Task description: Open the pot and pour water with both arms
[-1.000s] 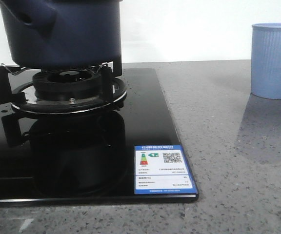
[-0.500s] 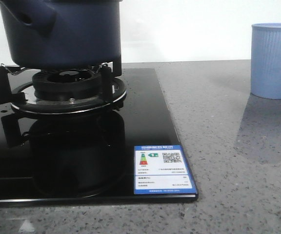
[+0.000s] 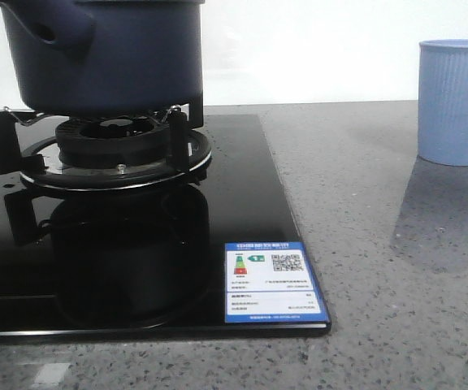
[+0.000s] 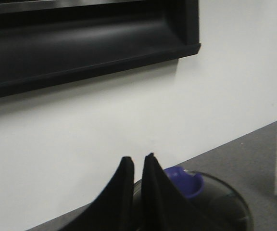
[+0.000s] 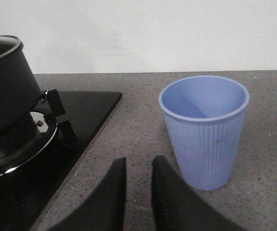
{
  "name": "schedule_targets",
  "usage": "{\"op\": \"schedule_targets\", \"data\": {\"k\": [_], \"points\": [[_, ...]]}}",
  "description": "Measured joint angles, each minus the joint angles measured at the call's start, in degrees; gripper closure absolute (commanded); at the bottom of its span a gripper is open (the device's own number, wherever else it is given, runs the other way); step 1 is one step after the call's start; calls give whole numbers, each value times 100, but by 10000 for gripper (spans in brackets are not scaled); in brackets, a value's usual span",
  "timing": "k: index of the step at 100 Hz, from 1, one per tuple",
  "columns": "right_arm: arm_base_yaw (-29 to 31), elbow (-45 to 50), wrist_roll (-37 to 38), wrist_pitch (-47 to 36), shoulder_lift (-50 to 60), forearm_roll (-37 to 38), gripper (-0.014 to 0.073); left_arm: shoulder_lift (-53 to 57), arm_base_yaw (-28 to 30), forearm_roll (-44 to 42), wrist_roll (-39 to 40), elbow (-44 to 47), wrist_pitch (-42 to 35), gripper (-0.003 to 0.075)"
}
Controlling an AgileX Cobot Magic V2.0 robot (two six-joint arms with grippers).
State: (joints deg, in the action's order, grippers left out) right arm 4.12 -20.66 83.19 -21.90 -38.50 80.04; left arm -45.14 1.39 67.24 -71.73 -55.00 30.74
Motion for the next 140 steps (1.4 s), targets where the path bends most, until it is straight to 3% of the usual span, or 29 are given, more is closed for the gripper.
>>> {"op": "schedule_targets", "data": {"k": [27,47,65,89,140], "points": [[0,106,176,-17,362,12,650,1611,305,152,81,2008,-686,739],[0,649,192,751,1479,21,650,2903,-59,255,81,3277,-948,739],[10,1060,230,700,2030,11,650,3552,-158,556,81,4097,-984,739],[10,1101,232,16,2042,18,650,3654,-167,1048,95,4242,-1056,739],[10,1101,242,-30,2042,36,650,3654,-167,1074,95,4242,-1069,739]]}}
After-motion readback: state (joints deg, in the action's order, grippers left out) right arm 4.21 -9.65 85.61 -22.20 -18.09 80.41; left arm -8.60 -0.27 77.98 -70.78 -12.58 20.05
